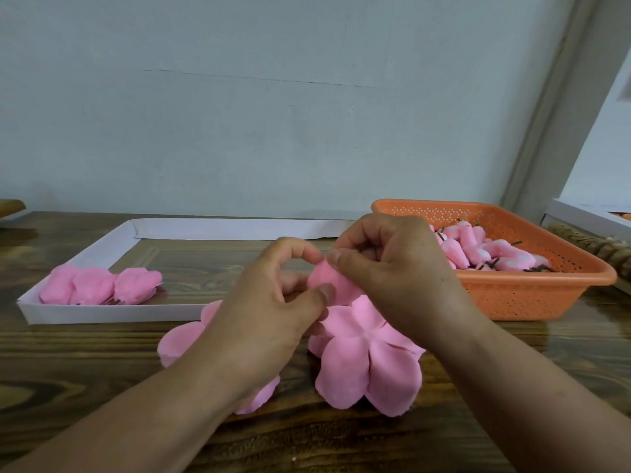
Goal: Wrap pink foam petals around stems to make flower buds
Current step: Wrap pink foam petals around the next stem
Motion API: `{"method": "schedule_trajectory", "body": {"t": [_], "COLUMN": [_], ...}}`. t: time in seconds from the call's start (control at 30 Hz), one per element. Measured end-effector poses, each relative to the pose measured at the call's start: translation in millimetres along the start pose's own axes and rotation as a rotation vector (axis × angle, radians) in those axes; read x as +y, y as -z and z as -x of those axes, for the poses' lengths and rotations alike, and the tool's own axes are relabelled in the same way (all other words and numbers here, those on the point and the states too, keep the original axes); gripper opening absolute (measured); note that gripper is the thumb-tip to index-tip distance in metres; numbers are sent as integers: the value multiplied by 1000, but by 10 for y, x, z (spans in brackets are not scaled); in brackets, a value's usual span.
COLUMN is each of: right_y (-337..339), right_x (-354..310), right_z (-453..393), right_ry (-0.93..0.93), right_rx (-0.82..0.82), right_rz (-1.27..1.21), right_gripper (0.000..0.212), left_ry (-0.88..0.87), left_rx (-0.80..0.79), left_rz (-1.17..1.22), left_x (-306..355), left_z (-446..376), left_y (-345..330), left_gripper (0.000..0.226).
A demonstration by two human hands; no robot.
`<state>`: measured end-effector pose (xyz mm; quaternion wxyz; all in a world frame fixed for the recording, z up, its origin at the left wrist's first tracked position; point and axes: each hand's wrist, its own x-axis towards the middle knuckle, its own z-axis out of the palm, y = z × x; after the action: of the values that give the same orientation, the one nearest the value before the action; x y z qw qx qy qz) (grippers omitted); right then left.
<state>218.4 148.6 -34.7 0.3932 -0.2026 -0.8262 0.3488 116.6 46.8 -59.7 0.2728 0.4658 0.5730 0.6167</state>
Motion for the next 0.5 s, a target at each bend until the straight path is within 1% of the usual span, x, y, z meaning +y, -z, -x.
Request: {"method": "schedule_trajectory", "body": {"t": [0.13,0.37,0.5], "right_y": [-36,-65,-80], "right_x": [-2,-15,-11], "right_z": [12,20,23], "right_ry": [-33,-30,-44], "right_rx": [35,78,80], "right_rz": [34,52,59], "right_gripper": [20,16,16], "left_ry": [-21,-50,-64], "left_rx": [42,101,89], "left_rz": [29,8,1], "left_x": [-39,-127,-127], "left_z": [4,3,11], "left_y": [-37,-61,-68], "left_gripper": [22,32,26]}}
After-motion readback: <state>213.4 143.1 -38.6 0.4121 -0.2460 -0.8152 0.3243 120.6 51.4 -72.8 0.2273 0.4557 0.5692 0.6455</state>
